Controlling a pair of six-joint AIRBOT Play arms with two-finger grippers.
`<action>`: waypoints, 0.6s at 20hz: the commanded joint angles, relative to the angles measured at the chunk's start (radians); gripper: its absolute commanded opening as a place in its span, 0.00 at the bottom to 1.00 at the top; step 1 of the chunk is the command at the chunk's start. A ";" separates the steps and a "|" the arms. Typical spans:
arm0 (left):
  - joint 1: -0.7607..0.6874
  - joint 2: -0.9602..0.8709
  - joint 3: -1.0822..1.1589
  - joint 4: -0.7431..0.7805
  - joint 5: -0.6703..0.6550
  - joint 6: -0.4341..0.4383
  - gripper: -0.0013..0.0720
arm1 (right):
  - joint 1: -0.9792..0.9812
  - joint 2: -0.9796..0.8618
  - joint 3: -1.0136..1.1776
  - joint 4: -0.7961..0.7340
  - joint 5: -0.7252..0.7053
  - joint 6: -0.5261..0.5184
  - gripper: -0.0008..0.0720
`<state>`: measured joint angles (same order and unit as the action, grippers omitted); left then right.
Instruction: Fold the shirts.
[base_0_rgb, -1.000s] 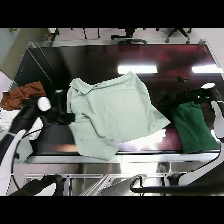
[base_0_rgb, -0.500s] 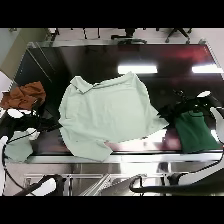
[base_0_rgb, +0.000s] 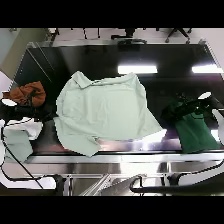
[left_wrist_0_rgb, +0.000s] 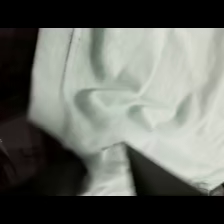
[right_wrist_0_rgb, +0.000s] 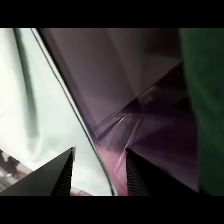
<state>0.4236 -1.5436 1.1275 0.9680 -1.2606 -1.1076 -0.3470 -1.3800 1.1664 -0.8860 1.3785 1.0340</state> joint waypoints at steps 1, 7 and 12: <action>0.024 -0.038 0.099 0.009 -0.156 -0.051 0.66 | 0.001 0.002 -0.050 -0.012 -0.011 0.009 0.51; 0.140 0.143 -0.138 0.160 -0.138 -0.082 0.67 | 0.001 0.002 -0.056 -0.011 -0.051 -0.025 0.51; 0.175 0.202 -0.367 0.127 -0.029 -0.045 0.67 | 0.002 0.002 -0.056 -0.008 -0.051 -0.032 0.51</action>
<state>0.5827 -1.3739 0.8806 1.1046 -1.3518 -1.1805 -0.3462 -1.3773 1.1110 -0.8883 1.3483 1.0096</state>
